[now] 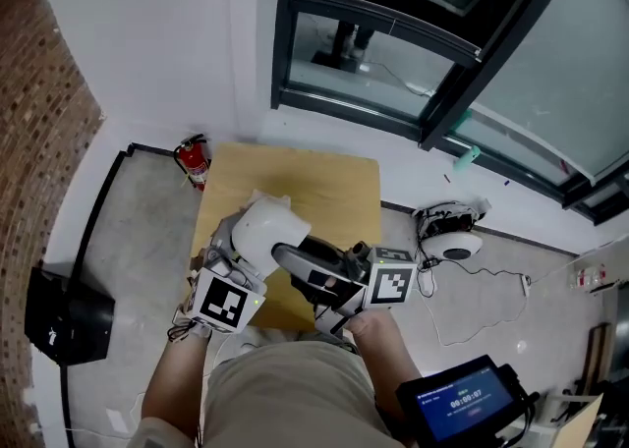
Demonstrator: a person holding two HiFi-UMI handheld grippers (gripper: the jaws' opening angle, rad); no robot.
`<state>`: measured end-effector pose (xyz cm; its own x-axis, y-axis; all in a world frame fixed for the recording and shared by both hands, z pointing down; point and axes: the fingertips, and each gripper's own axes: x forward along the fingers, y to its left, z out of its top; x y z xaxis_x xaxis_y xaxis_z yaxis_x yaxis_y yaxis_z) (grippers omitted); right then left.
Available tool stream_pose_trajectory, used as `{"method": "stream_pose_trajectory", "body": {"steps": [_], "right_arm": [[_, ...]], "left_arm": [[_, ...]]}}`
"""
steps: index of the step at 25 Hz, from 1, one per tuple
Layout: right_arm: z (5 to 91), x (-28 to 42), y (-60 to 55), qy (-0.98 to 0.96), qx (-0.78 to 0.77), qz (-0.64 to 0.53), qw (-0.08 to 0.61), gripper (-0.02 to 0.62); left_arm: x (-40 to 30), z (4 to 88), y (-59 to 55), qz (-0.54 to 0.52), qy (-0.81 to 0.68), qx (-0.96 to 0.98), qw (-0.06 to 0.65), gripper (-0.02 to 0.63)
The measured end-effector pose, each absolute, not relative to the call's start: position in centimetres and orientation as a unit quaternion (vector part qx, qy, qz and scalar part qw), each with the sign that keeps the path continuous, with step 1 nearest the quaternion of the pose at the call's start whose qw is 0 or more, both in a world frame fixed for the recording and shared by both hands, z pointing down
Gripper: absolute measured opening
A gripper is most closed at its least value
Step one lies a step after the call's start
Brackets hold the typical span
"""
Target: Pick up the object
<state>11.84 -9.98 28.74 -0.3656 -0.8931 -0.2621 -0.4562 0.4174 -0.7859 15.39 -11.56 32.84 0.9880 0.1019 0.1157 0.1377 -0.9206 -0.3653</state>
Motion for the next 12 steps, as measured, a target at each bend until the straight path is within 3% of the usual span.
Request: {"method": "stream_pose_trajectory", "body": {"steps": [12], "right_arm": [[29.52,12.2,-10.32,0.755,-0.46,-0.309,0.351,0.176]], "left_arm": [[15.89,33.57,-11.62,-0.057,-0.086,-0.978,0.184,0.147]]}}
